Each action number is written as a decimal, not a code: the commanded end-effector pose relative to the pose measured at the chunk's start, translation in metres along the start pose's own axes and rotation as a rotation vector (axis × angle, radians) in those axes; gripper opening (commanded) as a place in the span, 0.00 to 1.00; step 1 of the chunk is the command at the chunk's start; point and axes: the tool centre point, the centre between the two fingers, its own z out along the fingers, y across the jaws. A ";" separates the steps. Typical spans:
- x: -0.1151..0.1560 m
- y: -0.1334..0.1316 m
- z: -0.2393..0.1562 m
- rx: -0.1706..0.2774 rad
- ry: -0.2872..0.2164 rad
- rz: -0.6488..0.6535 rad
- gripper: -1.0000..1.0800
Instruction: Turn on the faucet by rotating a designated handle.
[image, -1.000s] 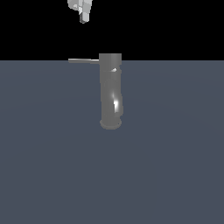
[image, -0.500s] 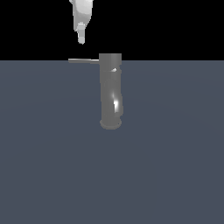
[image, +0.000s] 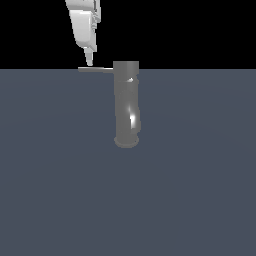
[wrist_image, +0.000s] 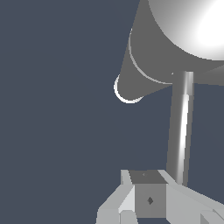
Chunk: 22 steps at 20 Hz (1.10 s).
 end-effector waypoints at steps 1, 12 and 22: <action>-0.003 -0.006 0.007 0.004 0.010 0.033 0.00; -0.008 -0.014 0.018 0.009 0.026 0.080 0.00; -0.008 0.005 0.018 0.008 0.025 0.079 0.00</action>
